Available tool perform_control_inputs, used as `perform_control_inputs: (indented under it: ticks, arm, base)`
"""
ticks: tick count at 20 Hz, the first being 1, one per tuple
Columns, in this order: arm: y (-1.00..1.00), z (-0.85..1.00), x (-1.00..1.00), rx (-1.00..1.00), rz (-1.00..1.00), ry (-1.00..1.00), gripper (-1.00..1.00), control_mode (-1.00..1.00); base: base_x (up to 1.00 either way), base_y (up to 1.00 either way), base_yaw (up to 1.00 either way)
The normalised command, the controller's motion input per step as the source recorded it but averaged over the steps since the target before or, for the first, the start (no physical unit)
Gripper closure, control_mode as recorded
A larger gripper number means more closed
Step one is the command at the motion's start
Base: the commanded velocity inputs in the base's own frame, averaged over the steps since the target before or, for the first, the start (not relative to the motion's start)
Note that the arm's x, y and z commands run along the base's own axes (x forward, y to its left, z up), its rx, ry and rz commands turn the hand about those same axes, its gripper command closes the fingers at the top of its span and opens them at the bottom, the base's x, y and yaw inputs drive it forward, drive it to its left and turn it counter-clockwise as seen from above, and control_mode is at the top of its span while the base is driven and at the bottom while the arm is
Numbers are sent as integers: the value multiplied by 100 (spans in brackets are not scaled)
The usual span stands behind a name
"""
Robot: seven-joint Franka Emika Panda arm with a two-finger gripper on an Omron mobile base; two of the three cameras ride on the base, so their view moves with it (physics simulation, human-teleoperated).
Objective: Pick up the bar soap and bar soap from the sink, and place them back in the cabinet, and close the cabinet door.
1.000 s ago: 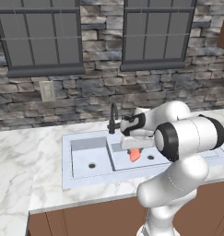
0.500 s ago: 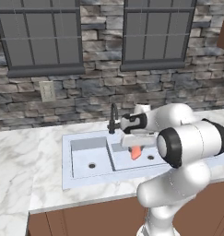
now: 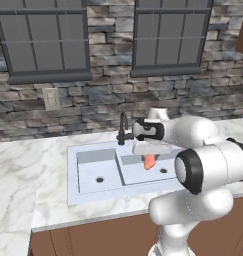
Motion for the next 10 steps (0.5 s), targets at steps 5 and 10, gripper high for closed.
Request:
perform_control_inputs:
  ticks: [5,10]
  arm:
    - [-22,19,-22,0,-1,0,100,-100]
    - [-24,21,-28,0,0,0,100,-100]
  base:
    - [0,0,0]
    - [0,0,0]
